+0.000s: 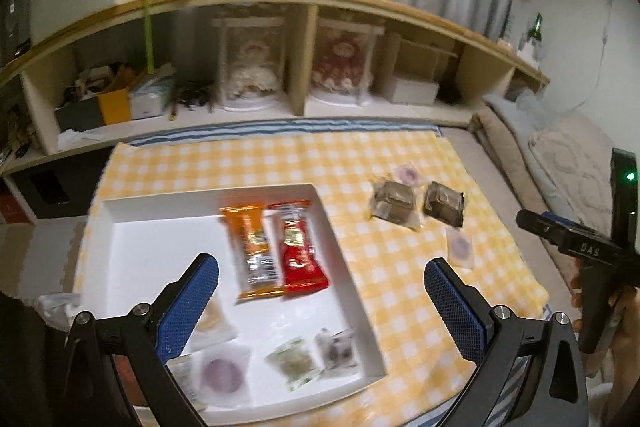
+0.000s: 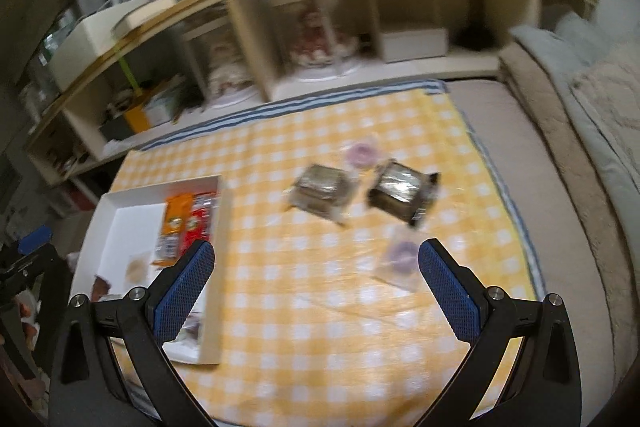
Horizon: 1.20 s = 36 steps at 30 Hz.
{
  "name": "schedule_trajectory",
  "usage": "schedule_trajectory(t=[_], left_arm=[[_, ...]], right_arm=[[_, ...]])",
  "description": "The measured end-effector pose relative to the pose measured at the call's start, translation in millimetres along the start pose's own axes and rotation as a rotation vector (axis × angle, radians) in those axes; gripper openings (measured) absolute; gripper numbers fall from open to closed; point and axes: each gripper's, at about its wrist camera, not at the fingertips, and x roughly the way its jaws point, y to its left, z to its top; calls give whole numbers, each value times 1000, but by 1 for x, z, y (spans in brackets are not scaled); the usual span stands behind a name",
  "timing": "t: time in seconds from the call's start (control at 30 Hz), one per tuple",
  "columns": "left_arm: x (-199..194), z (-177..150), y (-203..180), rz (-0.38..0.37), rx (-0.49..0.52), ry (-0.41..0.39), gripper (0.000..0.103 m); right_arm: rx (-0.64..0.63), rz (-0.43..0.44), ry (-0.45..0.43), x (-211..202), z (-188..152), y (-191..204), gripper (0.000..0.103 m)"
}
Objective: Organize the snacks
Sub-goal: 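Withdraw both tools from the tray toward the silver-wrapped cakes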
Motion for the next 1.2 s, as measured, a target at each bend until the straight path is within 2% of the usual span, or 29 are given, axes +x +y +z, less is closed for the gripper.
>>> schedule_trajectory(t=[0.27, 0.4, 0.47, 0.67, 0.77, 0.87, 1.0, 1.2], left_arm=[[96, 37, -54, -37, 18, 52, 103], [156, 59, -83, -50, 25, 109, 103], [188, 74, -99, -40, 60, 137, 103], [275, 114, -143, -6, 156, 206, 103], [312, 121, -159, 15, 189, 257, 103], [353, 127, -169, 36, 201, 325, 103], [394, 133, -161, 76, 204, 387, 103], [424, 128, -147, 80, 230, 454, 103]], right_arm=[[100, -152, 70, 33, 0, -59, 103], [161, -160, 54, 44, -4, -82, 103], [181, -150, 34, 48, -7, -89, 103], [221, -139, 80, 71, -11, -100, 103], [231, -122, 104, 82, -15, -102, 103], [215, -126, 111, 92, -19, -100, 103], [202, -112, 173, 110, -27, -98, 103], [243, -93, 231, 135, -34, -91, 103]])
